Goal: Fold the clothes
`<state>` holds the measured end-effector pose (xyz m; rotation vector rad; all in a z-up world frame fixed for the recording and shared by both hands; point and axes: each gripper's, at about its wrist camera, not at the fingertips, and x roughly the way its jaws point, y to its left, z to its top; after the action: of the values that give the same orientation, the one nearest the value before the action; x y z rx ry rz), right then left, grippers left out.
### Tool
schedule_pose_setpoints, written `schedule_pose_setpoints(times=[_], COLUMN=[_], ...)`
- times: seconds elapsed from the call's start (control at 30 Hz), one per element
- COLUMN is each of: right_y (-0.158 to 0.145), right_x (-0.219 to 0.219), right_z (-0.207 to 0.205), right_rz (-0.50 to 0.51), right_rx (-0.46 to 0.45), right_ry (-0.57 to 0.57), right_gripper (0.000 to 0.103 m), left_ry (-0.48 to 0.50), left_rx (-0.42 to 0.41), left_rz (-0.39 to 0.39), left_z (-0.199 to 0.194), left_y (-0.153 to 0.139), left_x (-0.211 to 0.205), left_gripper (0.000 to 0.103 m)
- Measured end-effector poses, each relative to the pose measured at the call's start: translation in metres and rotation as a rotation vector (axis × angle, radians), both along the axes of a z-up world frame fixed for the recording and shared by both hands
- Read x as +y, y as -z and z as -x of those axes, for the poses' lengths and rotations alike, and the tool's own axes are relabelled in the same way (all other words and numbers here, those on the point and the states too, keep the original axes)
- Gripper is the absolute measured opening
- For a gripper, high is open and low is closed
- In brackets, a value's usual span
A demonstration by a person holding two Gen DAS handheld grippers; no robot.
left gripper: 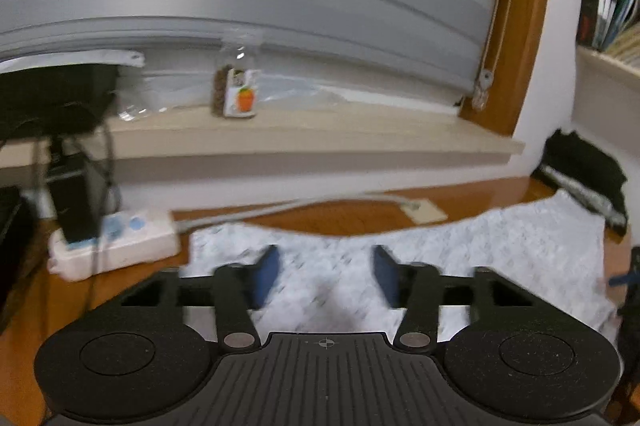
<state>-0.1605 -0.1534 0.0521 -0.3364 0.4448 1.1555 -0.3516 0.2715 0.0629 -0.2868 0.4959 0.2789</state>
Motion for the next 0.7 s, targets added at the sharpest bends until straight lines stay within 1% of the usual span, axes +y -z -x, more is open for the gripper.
schedule_pose_setpoints(times=[0.03,0.07,0.13,0.17,0.23,0.27,0.3,0.33,0.37,0.4,0.5,0.53,0.6,0.63,0.67,0.7], right_y=[0.003,0.005,0.011,0.015,0.019,0.02,0.021,0.021,0.021,0.021,0.02,0.021,0.022,0.024,0.025,0.028], right_x=[0.005,0.009,0.018,0.022,0.023,0.02,0.015,0.008,0.0,-0.01,-0.05,-0.062,-0.086,-0.098,-0.11,-0.122], right_z=[-0.002,-0.004,-0.009,-0.011,-0.016,-0.019,-0.023,-0.026,-0.031,-0.036,-0.056,-0.062,-0.072,-0.077,-0.082,-0.088], right_rz=[-0.015,-0.028,-0.057,-0.07,-0.091,-0.101,-0.109,-0.117,-0.127,-0.143,-0.211,-0.224,-0.244,-0.254,-0.263,-0.272], right_rx=[0.006,0.015,0.041,0.056,0.083,0.092,0.094,0.09,0.084,0.08,0.087,0.086,0.07,0.06,0.055,0.056], right_ry=[0.002,0.006,0.003,0.004,0.013,0.022,0.039,0.063,0.091,0.123,0.224,0.257,0.314,0.346,0.378,0.417], right_gripper=[0.061,0.066,0.07,0.074,0.077,0.08,0.081,0.082,0.086,0.088,0.097,0.102,0.103,0.103,0.103,0.103], left_ry=[-0.002,-0.005,-0.009,-0.012,-0.016,-0.011,-0.002,0.007,0.018,0.029,0.073,0.09,0.127,0.144,0.16,0.176], left_rx=[0.011,0.021,0.043,0.054,0.075,0.062,0.049,0.036,0.032,0.027,0.011,0.005,-0.008,-0.013,-0.018,-0.02], left_rz=[-0.002,-0.005,-0.009,-0.012,-0.016,-0.005,0.0,0.005,0.002,-0.008,-0.021,-0.023,-0.016,-0.021,-0.025,-0.027], left_z=[0.003,0.006,0.012,0.015,0.021,0.019,0.016,0.012,0.005,-0.004,-0.036,-0.047,-0.074,-0.089,-0.103,-0.117], left_y=[0.002,0.004,0.008,0.01,0.014,0.014,0.012,0.01,0.007,0.004,-0.001,-0.002,-0.004,-0.004,-0.004,-0.003], left_x=[0.0,0.0,0.0,0.0,0.0,-0.001,-0.004,-0.007,-0.011,-0.016,-0.034,-0.041,-0.055,-0.063,-0.071,-0.078], left_gripper=[0.034,0.034,0.034,0.034,0.034,0.038,0.045,0.049,0.058,0.066,0.078,0.08,0.086,0.088,0.093,0.101])
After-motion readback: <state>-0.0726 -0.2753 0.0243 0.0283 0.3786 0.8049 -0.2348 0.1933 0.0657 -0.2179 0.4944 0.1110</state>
